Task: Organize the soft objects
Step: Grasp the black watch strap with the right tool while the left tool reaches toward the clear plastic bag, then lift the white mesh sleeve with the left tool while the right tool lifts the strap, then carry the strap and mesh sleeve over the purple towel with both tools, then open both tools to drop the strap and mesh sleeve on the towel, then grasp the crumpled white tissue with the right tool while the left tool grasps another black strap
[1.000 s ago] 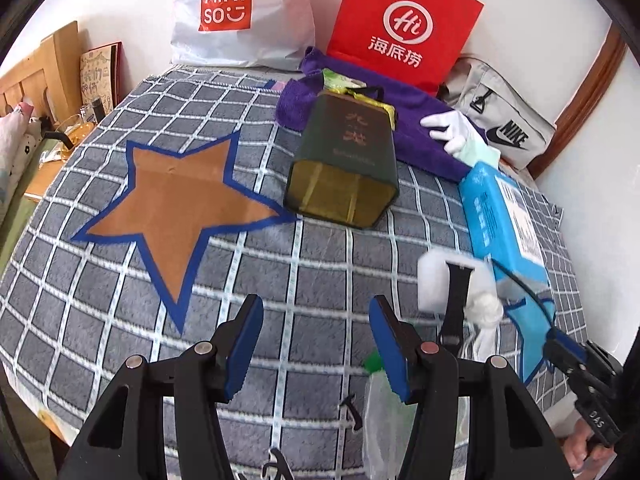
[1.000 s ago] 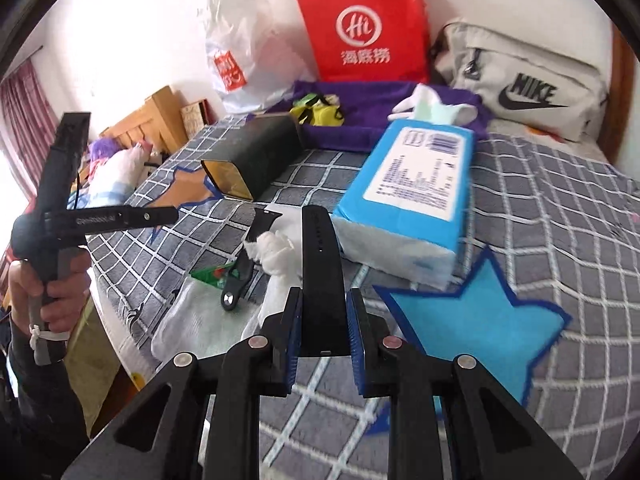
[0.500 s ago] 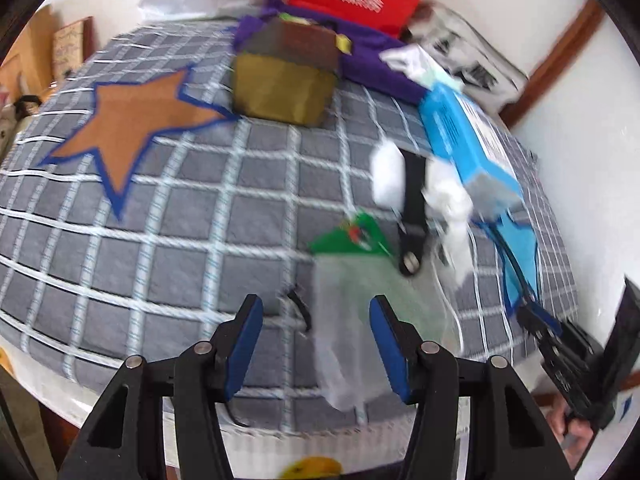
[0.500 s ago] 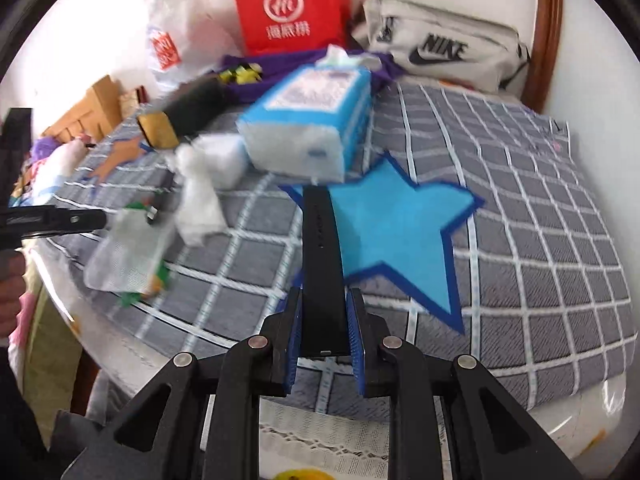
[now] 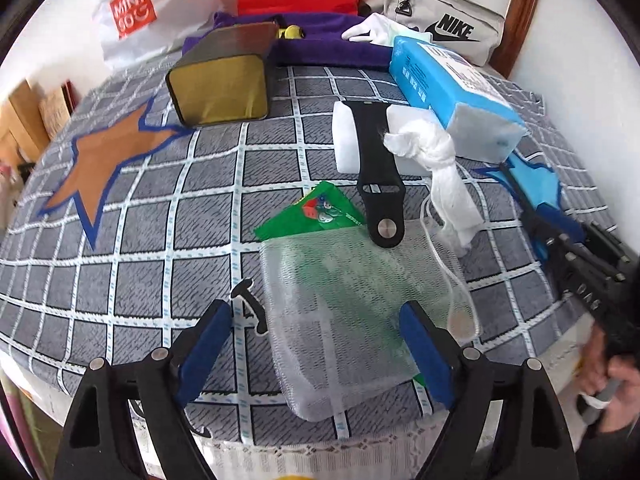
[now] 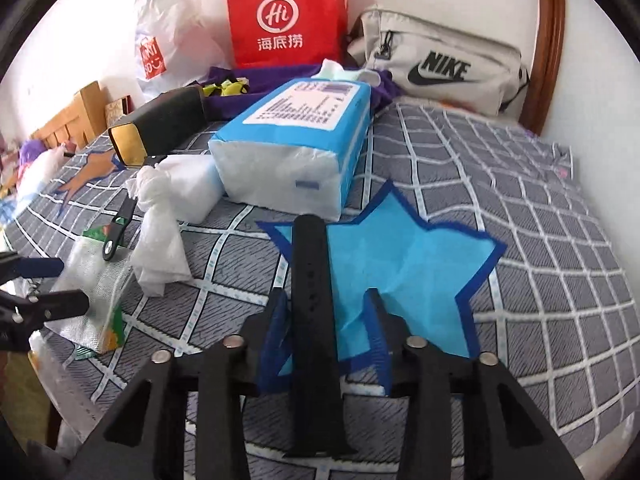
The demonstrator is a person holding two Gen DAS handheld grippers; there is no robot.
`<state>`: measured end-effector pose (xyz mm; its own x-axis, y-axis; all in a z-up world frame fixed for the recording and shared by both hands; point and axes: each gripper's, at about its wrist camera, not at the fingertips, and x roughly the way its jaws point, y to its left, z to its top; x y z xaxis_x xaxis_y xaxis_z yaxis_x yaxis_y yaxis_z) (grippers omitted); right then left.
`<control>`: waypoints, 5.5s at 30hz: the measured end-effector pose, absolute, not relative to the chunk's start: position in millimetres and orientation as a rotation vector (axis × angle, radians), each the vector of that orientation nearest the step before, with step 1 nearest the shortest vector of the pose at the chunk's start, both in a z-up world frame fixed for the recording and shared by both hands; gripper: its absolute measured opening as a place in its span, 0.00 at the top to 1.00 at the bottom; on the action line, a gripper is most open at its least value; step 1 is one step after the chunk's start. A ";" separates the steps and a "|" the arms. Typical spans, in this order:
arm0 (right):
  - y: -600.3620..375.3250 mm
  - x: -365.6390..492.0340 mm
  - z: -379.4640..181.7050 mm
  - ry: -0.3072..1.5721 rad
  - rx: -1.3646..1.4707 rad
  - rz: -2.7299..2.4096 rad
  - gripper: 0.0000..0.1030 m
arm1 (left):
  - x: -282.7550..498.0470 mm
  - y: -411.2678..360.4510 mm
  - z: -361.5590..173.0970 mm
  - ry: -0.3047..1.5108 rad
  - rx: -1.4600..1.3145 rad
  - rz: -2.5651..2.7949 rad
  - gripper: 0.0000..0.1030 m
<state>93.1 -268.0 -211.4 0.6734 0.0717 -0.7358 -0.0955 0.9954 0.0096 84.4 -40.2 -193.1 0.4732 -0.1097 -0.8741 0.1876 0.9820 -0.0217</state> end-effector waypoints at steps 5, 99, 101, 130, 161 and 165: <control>-275.2 92.6 -208.7 0.837 -0.003 0.116 0.80 | 83.8 -41.6 -186.9 1.020 0.066 -0.201 0.58; -283.1 404.6 -80.6 0.741 0.162 0.158 0.80 | 381.8 20.2 -82.5 0.932 -0.217 -0.178 0.92; -286.7 412.7 -90.1 0.756 0.165 0.146 0.80 | 388.4 17.7 -86.3 0.940 -0.212 -0.181 0.92; -293.8 440.7 -145.9 0.903 0.161 0.168 0.52 | 440.4 -14.7 -121.0 1.048 -0.185 -0.187 0.61; -244.6 186.7 -113.7 0.842 0.127 0.247 0.46 | 224.3 17.0 -103.7 1.020 -0.071 -0.217 0.58; -225.7 158.5 -136.5 0.891 0.087 0.306 0.57 | 199.1 28.0 -114.4 1.034 -0.098 -0.207 0.58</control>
<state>158.5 -225.7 -136.5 0.5882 0.2981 -0.7518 -0.2265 0.9531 0.2007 199.1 28.0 -114.4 0.4942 -0.2168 -0.8419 0.1243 0.9761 -0.1784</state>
